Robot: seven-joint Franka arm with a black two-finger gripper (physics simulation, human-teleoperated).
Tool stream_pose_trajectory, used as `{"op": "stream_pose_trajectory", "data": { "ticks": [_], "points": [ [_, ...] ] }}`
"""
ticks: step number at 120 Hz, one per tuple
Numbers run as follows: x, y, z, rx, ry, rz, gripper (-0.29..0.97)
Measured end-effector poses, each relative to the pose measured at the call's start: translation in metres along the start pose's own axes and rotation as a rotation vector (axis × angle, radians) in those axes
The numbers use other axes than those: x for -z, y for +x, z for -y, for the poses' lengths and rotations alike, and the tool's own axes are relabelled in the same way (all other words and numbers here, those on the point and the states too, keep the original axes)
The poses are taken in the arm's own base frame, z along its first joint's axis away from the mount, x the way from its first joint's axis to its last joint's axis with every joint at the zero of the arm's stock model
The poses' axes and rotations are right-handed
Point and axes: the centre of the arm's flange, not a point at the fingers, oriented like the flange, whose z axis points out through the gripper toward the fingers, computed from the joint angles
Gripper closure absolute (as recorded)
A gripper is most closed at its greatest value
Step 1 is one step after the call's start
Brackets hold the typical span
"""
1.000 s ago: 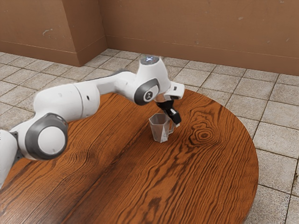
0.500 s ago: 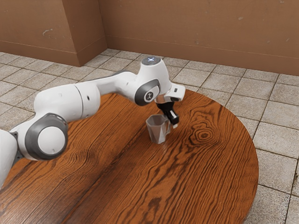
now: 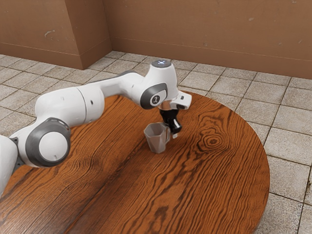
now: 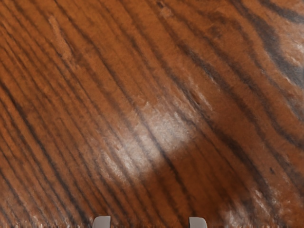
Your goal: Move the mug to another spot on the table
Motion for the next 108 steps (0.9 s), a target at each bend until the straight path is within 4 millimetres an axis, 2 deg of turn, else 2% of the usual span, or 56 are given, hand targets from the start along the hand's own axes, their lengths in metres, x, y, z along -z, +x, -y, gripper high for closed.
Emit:
{"op": "stream_pose_trajectory", "data": {
  "ticks": [57, 75, 96, 108],
  "points": [
    [0.004, -0.014, -0.002, 0.08, -0.01, 0.135, 0.66],
    [0.018, -0.017, -0.005, 0.119, -0.007, 0.167, 0.66],
    [0.048, -0.027, -0.03, 0.131, 0.015, 0.229, 0.67],
    [0.051, -0.043, -0.042, 0.142, 0.022, 0.279, 0.67]
  ]
}}
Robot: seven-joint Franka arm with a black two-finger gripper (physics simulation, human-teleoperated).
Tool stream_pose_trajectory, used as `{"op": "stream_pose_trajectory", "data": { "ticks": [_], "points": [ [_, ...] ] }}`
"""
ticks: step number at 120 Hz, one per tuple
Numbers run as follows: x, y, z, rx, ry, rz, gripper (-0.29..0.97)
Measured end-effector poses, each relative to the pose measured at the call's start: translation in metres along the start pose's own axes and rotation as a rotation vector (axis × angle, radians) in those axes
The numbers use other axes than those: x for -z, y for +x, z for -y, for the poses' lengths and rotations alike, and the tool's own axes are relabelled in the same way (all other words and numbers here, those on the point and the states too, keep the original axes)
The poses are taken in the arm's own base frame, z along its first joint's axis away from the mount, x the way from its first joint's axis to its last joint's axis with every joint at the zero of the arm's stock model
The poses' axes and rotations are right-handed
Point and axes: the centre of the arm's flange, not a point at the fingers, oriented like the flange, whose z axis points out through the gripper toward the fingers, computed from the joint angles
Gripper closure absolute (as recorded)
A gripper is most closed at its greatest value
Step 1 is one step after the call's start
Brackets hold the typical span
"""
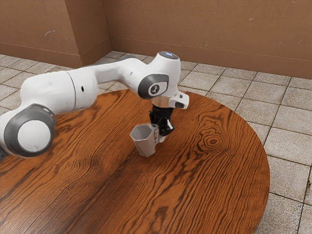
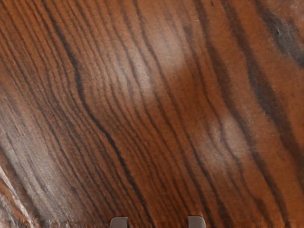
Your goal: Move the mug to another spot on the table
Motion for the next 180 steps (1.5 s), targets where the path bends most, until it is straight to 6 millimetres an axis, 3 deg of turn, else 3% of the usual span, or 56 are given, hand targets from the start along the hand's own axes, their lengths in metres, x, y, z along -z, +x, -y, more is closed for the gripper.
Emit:
{"op": "stream_pose_trajectory", "data": {
  "ticks": [40, 67, 119, 147, 169, 180],
  "points": [
    [-0.03, -0.05, 0.019, 0.135, -0.002, 0.076, 0.68],
    [-0.057, -0.062, 0.038, 0.222, -0.027, 0.091, 0.72],
    [-0.083, -0.075, 0.054, 0.314, -0.046, 0.111, 0.74],
    [-0.082, -0.075, 0.056, 0.331, -0.063, 0.101, 0.28],
    [-0.06, -0.08, 0.056, 0.345, -0.06, 0.034, 0.12],
    [-0.034, -0.088, 0.054, 0.352, -0.051, -0.029, 0.08]
  ]
}}
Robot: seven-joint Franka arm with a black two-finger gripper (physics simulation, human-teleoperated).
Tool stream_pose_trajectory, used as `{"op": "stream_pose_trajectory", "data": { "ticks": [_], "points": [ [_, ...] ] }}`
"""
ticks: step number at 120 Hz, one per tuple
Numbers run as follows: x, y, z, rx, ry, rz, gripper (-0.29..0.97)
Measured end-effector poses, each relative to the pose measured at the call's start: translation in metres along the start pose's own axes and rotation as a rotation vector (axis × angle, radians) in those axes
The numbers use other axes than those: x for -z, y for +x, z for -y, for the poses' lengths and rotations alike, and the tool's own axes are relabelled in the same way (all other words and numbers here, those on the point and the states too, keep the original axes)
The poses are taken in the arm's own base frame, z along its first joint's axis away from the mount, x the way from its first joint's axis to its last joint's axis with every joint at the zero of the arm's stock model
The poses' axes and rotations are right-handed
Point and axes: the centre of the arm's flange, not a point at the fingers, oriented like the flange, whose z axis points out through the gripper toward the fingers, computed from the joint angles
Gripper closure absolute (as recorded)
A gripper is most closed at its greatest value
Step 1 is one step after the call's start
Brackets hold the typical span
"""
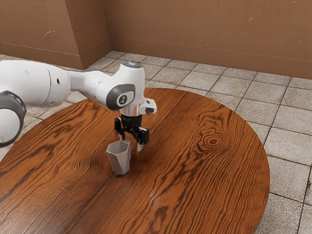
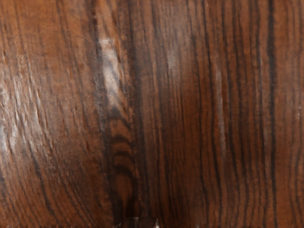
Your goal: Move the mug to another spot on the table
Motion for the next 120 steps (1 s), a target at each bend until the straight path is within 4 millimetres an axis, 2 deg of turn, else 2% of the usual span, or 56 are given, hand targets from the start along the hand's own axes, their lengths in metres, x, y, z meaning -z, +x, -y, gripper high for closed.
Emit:
{"op": "stream_pose_trajectory", "data": {
  "ticks": [18, 39, 67, 81, 101, 120],
  "points": [
    [0.04, -0.017, -0.002, 0.009, 0.011, -0.092, 0.04],
    [0.117, -0.045, -0.007, 0.013, 0.034, -0.233, 0.02],
    [0.195, -0.045, -0.005, 0.018, 0.062, -0.361, 0.01],
    [0.213, -0.045, -0.005, 0.015, 0.08, -0.376, 0.0],
    [0.252, -0.046, -0.001, 0.031, 0.091, -0.395, 0.0],
    [0.256, -0.048, -0.003, 0.033, 0.095, -0.373, 0.0]
  ]
}}
